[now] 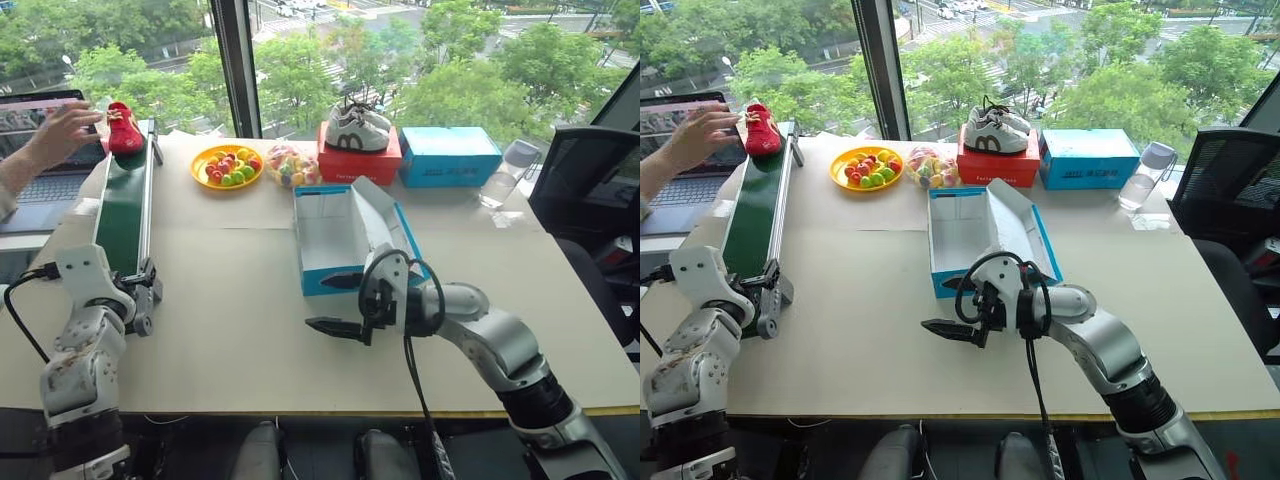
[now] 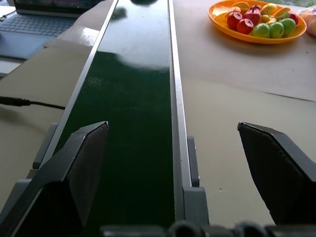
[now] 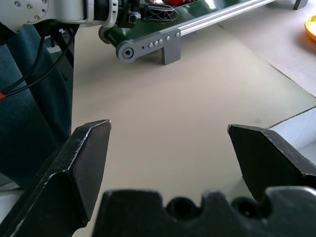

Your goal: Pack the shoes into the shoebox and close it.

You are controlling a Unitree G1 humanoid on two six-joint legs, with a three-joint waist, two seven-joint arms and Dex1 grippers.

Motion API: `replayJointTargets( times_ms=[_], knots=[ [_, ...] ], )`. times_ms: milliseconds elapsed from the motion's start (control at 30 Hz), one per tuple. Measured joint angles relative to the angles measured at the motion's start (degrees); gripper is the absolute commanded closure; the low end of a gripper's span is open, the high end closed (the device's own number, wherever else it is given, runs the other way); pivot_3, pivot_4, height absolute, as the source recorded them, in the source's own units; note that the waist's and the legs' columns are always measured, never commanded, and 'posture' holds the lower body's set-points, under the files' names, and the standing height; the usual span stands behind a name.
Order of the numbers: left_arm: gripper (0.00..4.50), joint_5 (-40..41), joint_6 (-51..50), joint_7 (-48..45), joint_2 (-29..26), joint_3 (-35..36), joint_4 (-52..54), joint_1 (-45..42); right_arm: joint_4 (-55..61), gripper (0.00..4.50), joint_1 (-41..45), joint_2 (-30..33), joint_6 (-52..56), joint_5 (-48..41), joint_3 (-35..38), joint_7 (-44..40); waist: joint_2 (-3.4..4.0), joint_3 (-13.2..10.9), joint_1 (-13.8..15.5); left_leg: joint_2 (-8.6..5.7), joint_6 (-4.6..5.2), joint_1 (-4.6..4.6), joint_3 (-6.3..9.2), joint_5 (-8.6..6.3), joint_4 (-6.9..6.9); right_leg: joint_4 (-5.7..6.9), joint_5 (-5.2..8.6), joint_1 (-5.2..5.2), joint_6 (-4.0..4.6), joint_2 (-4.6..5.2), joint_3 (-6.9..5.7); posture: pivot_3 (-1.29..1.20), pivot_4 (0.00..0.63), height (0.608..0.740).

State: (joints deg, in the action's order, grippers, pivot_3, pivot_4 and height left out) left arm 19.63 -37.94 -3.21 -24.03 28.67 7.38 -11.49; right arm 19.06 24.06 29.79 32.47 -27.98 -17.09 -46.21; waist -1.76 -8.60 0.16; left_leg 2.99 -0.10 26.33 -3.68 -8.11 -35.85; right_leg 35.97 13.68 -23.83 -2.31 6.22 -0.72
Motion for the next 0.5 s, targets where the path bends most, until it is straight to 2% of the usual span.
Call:
replayJointTargets(
  times_ms=[300, 500],
  knots=[
    [0.0, -0.15, -2.2, 0.78, -0.16, -0.34, -1.85, -0.13, 0.01, 0.01, -3.63, -1.48, 0.01, 1.93, 0.6, 1.4, -0.17, -0.01, 0.41, 0.02, -0.04, 0.05, -0.04, -0.02, 0.02, 0.0, 0.12, -0.11, 0.35, 0.02, 0.03, 0.0, 0.15, 0.74],
    [0.0, -0.72, -4.37, 0.39, -3.73, -0.68, -3.34, -2.79, -0.16, 0.01, -5.36, -2.47, 0.0, 2.26, 2.11, 2.6, -0.22, -0.01, 0.46, 0.02, -0.04, 0.06, -0.07, -0.02, 0.02, 0.0, 0.11, -0.13, 0.33, 0.01, 0.04, 0.0, 0.15, 0.74]
  ],
)
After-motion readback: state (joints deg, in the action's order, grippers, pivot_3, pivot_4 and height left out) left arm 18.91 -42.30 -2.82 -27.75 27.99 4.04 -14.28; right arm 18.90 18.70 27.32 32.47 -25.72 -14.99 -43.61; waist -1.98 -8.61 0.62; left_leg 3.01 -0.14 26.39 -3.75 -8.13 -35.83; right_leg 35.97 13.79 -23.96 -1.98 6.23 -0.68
